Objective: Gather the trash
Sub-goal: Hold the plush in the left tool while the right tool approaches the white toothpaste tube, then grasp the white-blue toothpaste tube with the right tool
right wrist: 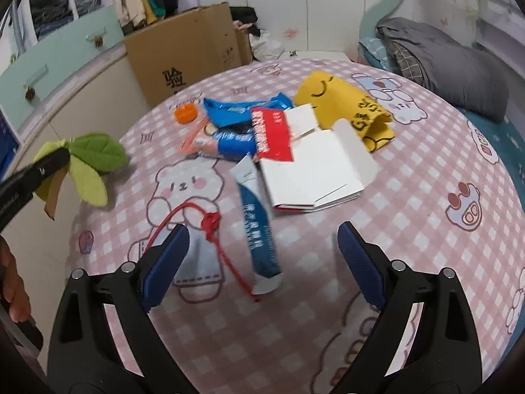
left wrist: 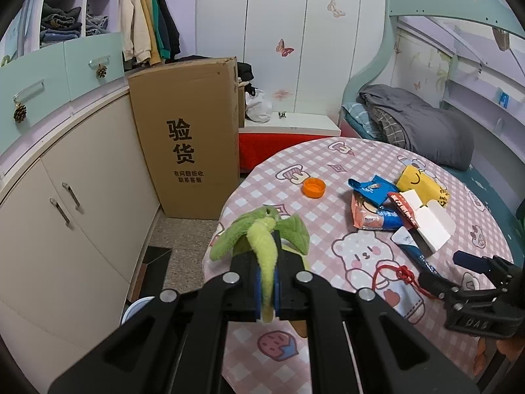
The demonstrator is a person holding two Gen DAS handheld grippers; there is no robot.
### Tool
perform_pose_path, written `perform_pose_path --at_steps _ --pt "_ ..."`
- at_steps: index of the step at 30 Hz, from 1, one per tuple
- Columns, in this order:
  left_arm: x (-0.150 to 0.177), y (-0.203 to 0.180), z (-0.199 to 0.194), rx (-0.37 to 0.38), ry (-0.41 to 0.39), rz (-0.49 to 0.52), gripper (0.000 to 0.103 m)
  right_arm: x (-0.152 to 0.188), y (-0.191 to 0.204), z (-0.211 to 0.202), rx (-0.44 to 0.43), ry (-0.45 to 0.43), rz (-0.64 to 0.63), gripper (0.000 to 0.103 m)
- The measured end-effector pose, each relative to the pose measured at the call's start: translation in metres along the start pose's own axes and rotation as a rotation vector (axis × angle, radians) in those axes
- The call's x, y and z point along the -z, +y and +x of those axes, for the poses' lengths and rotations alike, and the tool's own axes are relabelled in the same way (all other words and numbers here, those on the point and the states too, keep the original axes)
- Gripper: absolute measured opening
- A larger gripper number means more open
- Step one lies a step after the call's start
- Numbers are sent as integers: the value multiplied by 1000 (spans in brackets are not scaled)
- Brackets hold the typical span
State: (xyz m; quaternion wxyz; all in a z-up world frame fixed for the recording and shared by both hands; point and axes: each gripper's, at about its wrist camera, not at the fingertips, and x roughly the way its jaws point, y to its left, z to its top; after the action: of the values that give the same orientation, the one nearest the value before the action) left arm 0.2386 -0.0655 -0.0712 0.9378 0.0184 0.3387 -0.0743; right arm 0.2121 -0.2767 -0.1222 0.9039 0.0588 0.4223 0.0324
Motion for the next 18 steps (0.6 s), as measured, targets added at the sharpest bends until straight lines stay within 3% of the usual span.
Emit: perform_pose_path --at_steps 3,6,8,12,18 --pt "1 3 -2 2 -1 0 5 0 7 6 -50 18 1 90" --pt "1 5 -2 -1 1 -2 5 -3 15 15 -10 26 -20 85" --pt "1 9 -3 1 4 -4 5 -4 22 17 46 19 -58 52" --pt "2 13 -4 3 -2 -7 5 -3 32 17 57 14 -111 14" --pt "6 27 -10 19 -11 -36 5 3 47 10 -42 -2 -116 11"
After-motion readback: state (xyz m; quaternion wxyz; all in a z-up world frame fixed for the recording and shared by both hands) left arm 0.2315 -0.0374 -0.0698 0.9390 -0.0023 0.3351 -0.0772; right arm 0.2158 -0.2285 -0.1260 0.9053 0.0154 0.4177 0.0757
